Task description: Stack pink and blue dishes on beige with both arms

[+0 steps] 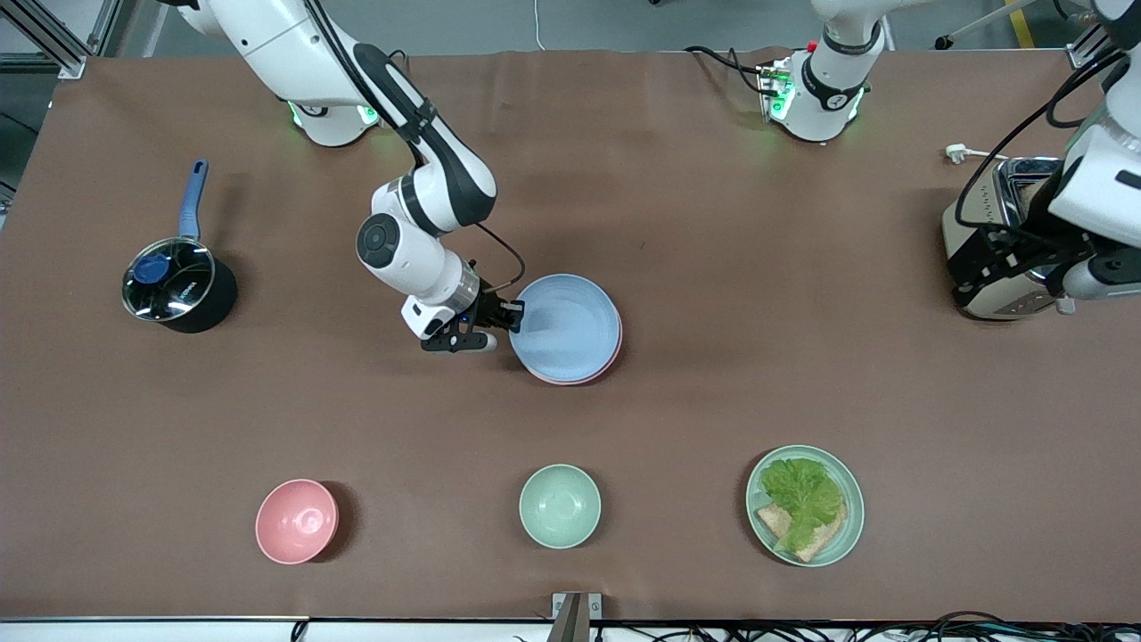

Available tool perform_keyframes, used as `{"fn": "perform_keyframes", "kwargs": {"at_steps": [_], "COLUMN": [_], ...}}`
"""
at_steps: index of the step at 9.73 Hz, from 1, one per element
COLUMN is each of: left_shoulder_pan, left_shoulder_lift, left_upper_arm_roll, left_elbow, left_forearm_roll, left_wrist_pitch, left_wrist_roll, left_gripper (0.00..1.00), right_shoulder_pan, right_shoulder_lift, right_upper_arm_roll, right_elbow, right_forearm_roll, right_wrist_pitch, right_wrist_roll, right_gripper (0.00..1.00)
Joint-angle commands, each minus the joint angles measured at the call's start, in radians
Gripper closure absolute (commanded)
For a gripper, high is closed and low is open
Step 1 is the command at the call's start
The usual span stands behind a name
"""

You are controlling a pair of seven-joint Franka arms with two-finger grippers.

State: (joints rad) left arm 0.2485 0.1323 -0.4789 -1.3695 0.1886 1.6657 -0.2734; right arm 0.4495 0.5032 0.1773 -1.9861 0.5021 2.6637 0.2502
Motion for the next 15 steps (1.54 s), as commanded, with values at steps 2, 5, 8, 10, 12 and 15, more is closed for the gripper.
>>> {"fn": "perform_keyframes", "kwargs": {"at_steps": [2, 5, 8, 10, 12, 15], "left_shoulder_pan": [0.060, -0.155, -0.233, -0.229, -0.219, -0.212], "left_shoulder_lift": [-0.020, -0.141, -0.223, -0.217, -0.215, -0.215], "left_upper_arm_roll": [-0.003, 0.277, 0.331, 0.330, 0.333, 0.333], "left_elbow": [-0.017, -0.138, -0.240, -0.232, -0.229, -0.227], "left_forearm_roll": [-0.043, -0.128, -0.153, -0.150, -0.152, -0.152], "left_wrist_pitch": [-0.064, -0.078, -0.109, -0.119, -0.121, -0.121], "left_wrist_roll": [0.127, 0.235, 0.229, 0.227, 0.233, 0.246], "left_gripper": [0.00, 0.00, 0.00, 0.00, 0.00, 0.00], "right_shoulder_pan": [-0.006, -0.024, -0.121, -0.197, -0.280, -0.301], "right_shoulder_lift": [-0.002, -0.086, -0.272, -0.371, -0.428, -0.446], "right_upper_arm_roll": [0.002, -0.005, -0.010, -0.012, -0.013, -0.096], "right_elbow": [-0.002, -0.005, -0.097, -0.109, -0.059, 0.123], "right_forearm_roll": [-0.016, -0.016, -0.022, -0.075, -0.277, -0.514], "right_wrist_pitch": [0.007, 0.004, -0.002, -0.129, -0.317, -0.603], "right_wrist_roll": [0.021, 0.021, 0.018, 0.015, 0.011, 0.014], "right_gripper": [0.20, 0.00, 0.00, 0.00, 0.00, 0.00]}}
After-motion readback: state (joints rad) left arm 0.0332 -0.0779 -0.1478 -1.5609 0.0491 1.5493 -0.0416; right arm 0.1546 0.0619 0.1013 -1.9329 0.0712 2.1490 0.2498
